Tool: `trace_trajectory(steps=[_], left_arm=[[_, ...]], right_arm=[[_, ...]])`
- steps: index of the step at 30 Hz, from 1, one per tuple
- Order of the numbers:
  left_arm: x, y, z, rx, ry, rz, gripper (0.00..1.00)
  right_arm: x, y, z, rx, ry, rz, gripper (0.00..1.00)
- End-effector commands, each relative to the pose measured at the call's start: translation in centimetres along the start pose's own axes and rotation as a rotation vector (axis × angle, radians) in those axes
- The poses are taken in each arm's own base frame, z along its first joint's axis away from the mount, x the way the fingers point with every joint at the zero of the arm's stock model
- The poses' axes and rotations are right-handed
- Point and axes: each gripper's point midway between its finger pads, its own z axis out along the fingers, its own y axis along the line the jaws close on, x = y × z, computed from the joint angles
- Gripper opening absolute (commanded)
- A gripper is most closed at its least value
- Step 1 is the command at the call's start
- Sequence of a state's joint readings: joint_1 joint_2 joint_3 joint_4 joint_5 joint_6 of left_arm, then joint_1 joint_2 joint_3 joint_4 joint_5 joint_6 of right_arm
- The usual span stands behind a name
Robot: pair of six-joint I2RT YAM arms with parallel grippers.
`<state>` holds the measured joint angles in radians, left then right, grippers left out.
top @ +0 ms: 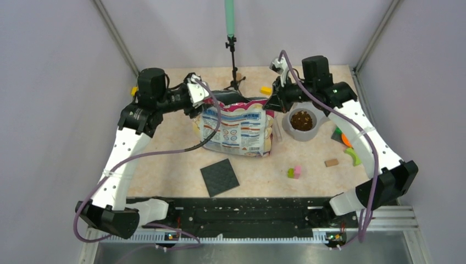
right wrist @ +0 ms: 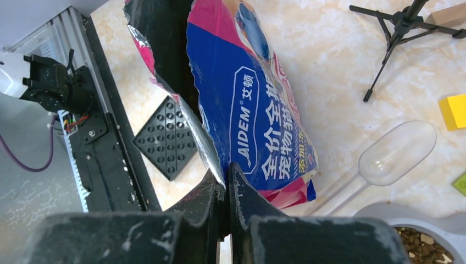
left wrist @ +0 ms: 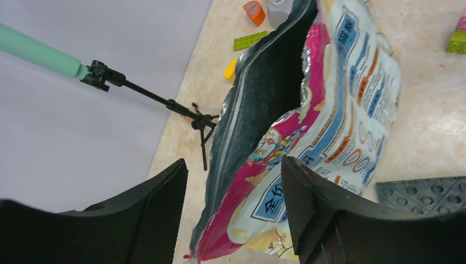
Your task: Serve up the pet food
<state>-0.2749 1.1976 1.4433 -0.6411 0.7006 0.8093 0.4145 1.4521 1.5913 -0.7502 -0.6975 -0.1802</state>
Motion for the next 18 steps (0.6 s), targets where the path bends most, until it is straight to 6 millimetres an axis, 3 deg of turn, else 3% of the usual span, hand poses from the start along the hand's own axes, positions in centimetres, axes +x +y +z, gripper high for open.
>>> trace_trajectory(steps=[1, 6, 13, 18], left_arm=[[0.9, 0.8, 0.3, 0.003, 0.051, 0.051, 0.68], [1.2, 1.5, 1.4, 0.008, 0.045, 0.059, 0.67], [0.5, 2.6, 1.3, -0.007, 0.034, 0.118, 0.66], [2.4, 0.9, 3.0, 0.105, 0.047, 0.051, 0.66]], right_arm=[[-6.0, 2.7, -4.3, 0.016, -0.213, -0.158, 0.00], [-5.0, 3.1, -4.3, -0.002, -0.196, -0.159, 0.00], [-4.2, 3.8, -4.5, -0.021, -0.200, -0.190, 0.00], [-4.1, 3.9, -4.8, -0.013, -0.210, -0.205, 0.00]])
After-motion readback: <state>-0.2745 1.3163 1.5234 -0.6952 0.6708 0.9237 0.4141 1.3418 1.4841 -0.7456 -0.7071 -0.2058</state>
